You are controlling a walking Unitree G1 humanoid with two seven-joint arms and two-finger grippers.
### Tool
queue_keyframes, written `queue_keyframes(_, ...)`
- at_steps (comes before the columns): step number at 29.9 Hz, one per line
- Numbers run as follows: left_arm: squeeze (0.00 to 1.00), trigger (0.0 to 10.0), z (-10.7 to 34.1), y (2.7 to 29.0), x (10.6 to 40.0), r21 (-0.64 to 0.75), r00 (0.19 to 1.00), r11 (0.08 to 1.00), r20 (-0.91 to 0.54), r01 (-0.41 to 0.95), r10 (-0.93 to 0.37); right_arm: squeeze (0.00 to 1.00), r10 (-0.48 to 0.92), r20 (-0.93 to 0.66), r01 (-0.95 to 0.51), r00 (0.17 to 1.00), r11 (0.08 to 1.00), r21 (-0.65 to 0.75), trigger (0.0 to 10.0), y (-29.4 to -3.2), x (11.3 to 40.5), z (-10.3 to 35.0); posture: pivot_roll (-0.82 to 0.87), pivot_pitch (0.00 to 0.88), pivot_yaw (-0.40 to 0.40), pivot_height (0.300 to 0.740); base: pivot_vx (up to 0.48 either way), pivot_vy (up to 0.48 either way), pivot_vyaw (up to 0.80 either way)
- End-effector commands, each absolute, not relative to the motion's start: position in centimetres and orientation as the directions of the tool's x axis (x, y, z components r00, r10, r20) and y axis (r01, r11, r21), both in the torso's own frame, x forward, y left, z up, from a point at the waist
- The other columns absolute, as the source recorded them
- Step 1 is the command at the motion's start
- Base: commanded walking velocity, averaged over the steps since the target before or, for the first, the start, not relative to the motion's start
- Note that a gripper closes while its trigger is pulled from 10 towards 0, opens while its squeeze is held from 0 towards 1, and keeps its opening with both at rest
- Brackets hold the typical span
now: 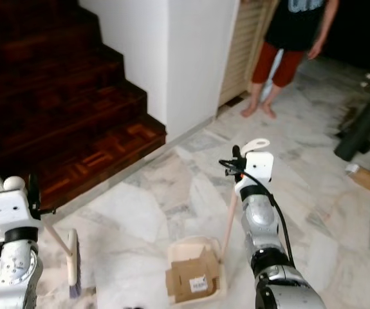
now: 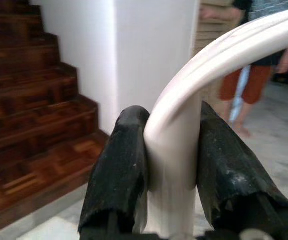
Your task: Sweep floor
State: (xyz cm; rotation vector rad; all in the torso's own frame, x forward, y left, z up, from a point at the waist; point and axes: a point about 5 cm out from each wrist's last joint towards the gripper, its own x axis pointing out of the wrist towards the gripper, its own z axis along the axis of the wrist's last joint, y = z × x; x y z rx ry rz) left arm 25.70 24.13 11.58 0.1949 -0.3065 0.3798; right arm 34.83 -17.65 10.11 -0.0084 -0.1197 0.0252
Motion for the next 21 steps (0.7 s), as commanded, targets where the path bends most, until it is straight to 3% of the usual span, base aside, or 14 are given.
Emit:
queue_keyframes(1, 0.00, 10.0, 12.1, 24.5, 25.7, 0.130, 0.862, 0.893, 0.355, -0.430, 0.363, 0.00, 0.041, 0.164, -0.040, 0.986, 0.999, -0.010, 10.0, -17.5, 35.5, 11.4, 0.19, 0.000, -0.088, 0.740, 0.000, 0.000, 0.56)
queue_keyframes(21, 0.00, 10.0, 11.6, 24.9, 23.9, 0.152, 0.853, 0.869, 0.331, -0.470, 0.404, 0.00, 0.078, 0.160, -0.082, 0.984, 0.996, 0.018, 10.0, -16.0, 35.9, 11.5, 0.22, 0.000, -0.070, 0.740, 0.000, 0.000, 0.59)
